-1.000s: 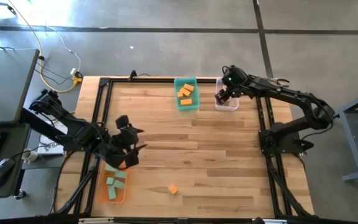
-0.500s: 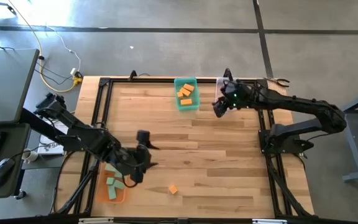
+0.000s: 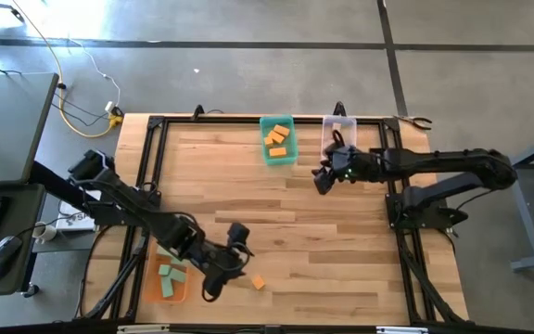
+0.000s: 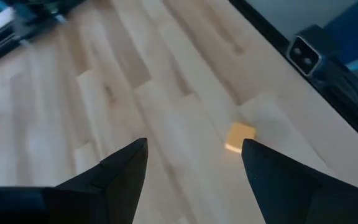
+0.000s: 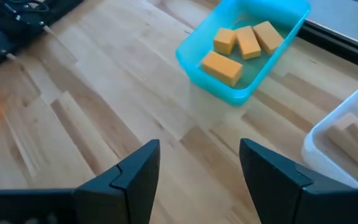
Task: Sort & place blocks by color
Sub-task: Put the yellow block into the blue bin
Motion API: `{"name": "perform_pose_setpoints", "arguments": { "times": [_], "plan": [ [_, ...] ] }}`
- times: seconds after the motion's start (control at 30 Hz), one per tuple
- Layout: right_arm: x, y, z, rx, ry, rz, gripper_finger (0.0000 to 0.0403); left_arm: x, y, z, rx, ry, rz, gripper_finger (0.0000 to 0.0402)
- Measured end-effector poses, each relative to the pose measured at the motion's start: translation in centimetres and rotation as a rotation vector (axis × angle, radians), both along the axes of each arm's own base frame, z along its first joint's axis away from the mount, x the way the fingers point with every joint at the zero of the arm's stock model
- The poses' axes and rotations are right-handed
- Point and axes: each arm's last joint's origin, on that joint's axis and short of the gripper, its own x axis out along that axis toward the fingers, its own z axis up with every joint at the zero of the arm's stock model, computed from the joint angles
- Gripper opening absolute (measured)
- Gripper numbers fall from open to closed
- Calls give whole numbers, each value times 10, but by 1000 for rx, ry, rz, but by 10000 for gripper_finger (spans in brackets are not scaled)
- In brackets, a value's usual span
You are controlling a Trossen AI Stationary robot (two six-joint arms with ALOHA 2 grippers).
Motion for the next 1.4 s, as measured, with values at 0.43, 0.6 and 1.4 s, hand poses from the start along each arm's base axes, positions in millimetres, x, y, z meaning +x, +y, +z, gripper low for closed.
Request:
{"name": "perform_pose_setpoints", "arguments": {
  "times": [0.43, 0.6, 1.4],
  "plan": [
    [0, 39, 1, 4, -52, -5, 209, 37, -8, -58, -85, 111, -108, 250],
    [-1, 50, 1, -3, -64, 6, 209, 47, -9, -76, -129, 142, -138, 250],
    [-3, 60, 0, -19, -54, 42, 209, 67, -10, -145, -159, 243, -164, 242]
  ]
}}
